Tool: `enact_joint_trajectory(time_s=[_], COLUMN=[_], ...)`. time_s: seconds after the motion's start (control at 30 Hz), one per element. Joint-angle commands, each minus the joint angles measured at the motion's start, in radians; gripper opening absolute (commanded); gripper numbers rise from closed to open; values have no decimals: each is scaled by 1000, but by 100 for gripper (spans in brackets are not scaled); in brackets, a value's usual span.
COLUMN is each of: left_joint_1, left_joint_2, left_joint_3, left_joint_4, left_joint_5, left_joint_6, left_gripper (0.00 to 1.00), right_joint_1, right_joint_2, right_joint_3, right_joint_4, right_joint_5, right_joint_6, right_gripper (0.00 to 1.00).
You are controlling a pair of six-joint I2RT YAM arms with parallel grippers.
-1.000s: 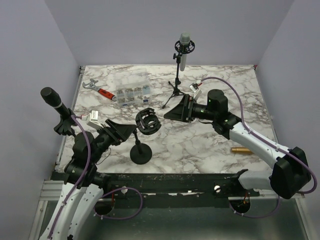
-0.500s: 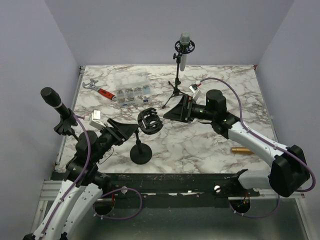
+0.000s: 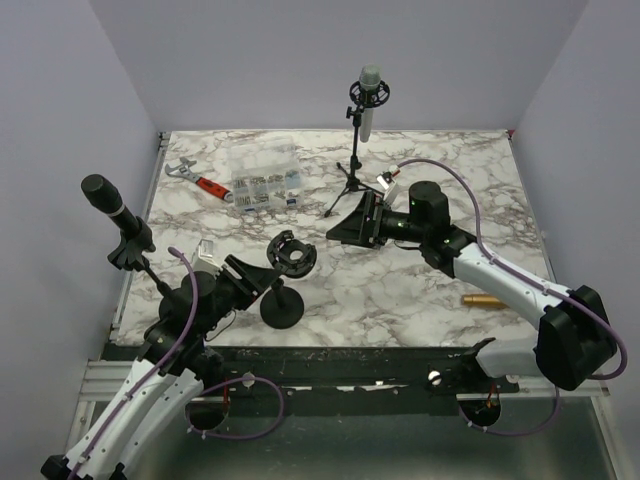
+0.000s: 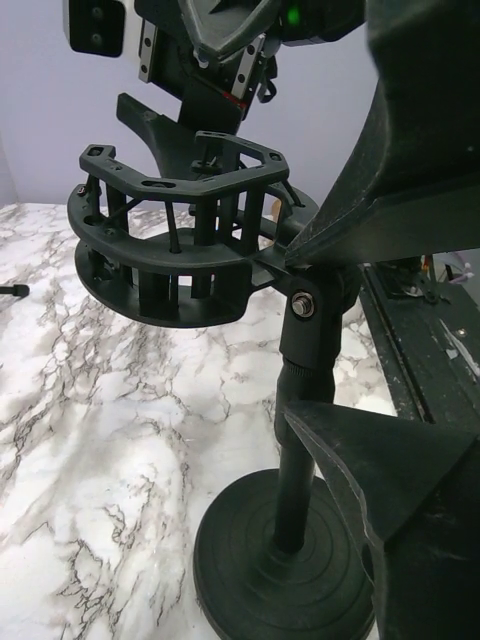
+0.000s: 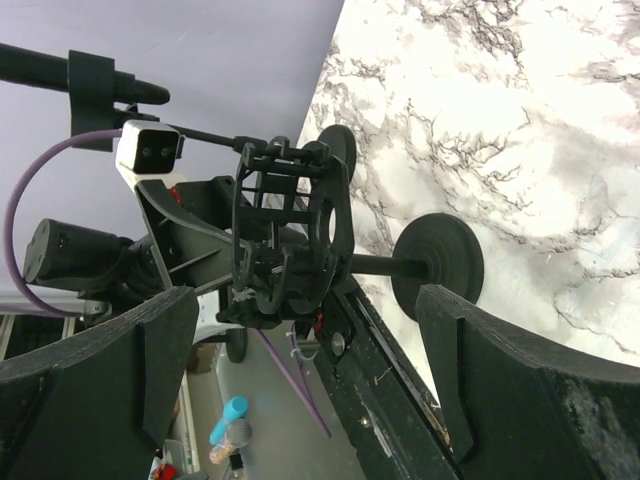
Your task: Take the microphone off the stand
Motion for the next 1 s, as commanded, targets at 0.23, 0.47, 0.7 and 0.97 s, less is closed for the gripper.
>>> enact_joint_trajectory(time_s=[0.23, 0.47, 0.7, 0.97], left_joint_1=[-16, -16, -16, -16], left_joint_2=[28, -79, -105, -66], left_joint_3=[-24, 55, 126, 286], left_joint_4=[-314, -200, -108, 19], left_joint_5=[-125, -100, -49, 79], left_joint_6=[79, 213, 331, 602], left_gripper=[68, 99, 99, 99], right_joint_1=[6, 6, 5, 4], right_joint_2=[1, -53, -94, -59], right_joint_3=[-19, 45, 96, 162], right_joint_4=[-12, -231, -390, -457], right_joint_5=[45, 246, 532, 803], right_joint_6=[-41, -197, -329, -406], right_gripper=[100, 100, 100, 100])
